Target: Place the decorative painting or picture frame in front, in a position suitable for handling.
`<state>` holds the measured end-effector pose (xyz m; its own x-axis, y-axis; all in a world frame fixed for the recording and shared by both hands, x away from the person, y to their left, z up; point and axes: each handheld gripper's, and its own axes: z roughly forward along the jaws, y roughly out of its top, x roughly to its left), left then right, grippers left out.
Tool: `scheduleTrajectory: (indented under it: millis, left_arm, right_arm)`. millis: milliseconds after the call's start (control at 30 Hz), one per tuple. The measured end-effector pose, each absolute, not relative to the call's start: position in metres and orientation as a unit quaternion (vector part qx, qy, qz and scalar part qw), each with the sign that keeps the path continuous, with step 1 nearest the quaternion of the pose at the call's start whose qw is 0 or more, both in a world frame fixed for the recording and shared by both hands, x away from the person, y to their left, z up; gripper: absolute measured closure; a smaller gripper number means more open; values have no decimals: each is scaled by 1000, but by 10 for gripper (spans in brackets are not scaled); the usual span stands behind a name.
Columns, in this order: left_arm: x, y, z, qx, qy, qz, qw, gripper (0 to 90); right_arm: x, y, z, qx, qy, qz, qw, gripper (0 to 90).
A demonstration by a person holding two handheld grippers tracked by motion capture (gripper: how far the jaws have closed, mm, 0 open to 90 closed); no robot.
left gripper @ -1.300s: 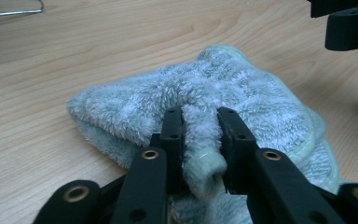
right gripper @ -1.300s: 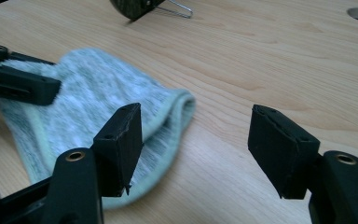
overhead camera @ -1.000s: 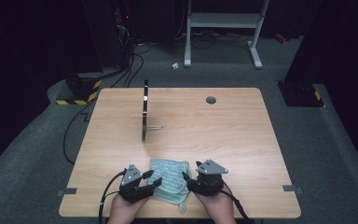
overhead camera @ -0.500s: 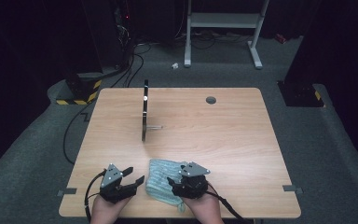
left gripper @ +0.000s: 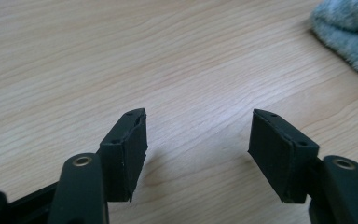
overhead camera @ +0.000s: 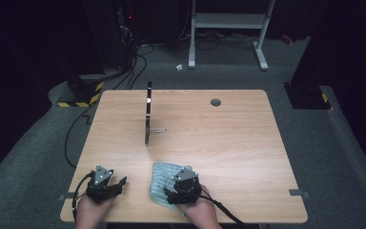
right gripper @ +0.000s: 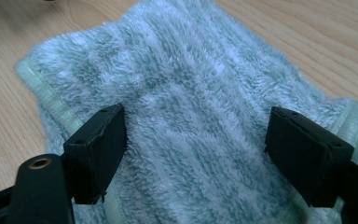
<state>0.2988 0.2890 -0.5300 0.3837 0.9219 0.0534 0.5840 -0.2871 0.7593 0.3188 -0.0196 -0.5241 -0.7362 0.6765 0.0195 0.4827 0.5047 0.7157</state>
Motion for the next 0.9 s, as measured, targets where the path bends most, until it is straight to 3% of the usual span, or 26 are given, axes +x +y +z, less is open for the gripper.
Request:
scheduleTrajectory:
  millis: [200,267,533,700,900]
  left_arm:
    - [301,291,-533,760,504,245,331,354]
    - [301,294,-534,755,510,235,339,354]
    - [300,294,-535,752,511,232,344,349]
    - [300,294,-535,752,511,233,344,347]
    - [300,294,-535,753,510,233,345,346]
  right_arm:
    - [319,-20,-524,333,862,357,136,285]
    - [319,-20,-523,334,862,356,134,393]
    - [318,-22,-522,330,862,362,130,662]
    - [318,-25,-521,333,856,375,127,726]
    - [316,-34,-506,336,839,401,147,733]
